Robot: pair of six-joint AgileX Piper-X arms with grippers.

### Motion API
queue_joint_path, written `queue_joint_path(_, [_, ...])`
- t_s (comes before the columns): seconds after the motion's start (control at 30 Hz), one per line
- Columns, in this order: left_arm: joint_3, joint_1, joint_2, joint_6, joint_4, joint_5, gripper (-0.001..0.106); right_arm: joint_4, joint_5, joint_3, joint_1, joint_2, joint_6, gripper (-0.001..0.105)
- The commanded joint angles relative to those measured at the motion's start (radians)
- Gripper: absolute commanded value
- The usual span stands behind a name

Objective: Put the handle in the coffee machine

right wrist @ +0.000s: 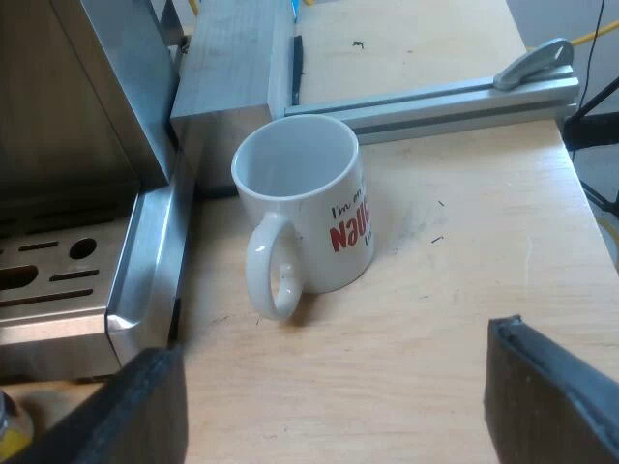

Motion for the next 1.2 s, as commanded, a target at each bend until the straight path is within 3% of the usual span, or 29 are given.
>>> queue_joint_path(0.03, [-0.005, 0.001, -0.140, -0.005, -0.008, -0.007, 0.063, -0.015, -0.003, -0.003, 0.000, -0.037, 0.001, 0.066])
queue_joint_path(0.3, [-0.005, 0.001, -0.140, -0.005, -0.008, -0.007, 0.063, -0.015, -0.003, -0.003, 0.000, -0.037, 0.013, 0.066])
queue_joint_path(0.37, [-0.005, 0.001, -0.140, -0.005, -0.008, 0.008, 0.063, -0.015, -0.003, -0.003, 0.000, -0.037, 0.048, 0.066])
queue_joint_path(0.77, [-0.111, -0.004, 0.047, 0.001, 0.019, 0.267, 0.063, 0.151, -0.080, -0.125, 0.000, 0.058, -0.080, 0.066])
queue_joint_path(0.83, [-0.147, -0.004, 0.101, 0.036, 0.019, 0.354, 0.063, 0.252, -0.132, -0.204, 0.000, 0.148, -0.167, 0.066])
queue_joint_path(0.9, [-0.161, -0.004, 0.130, 0.073, 0.019, 0.394, 0.063, 0.292, -0.166, -0.241, 0.000, 0.198, -0.210, 0.066])
queue_joint_path(1.03, [-0.189, -0.004, 0.215, 0.139, 0.021, 0.472, 0.063, 0.303, -0.233, -0.303, 0.061, 0.299, -0.224, 0.066])
queue_joint_path(1.2, [-0.210, -0.004, 0.295, 0.216, 0.082, 0.561, 0.063, 0.353, -0.231, -0.343, 0.169, 0.418, -0.258, 0.066])
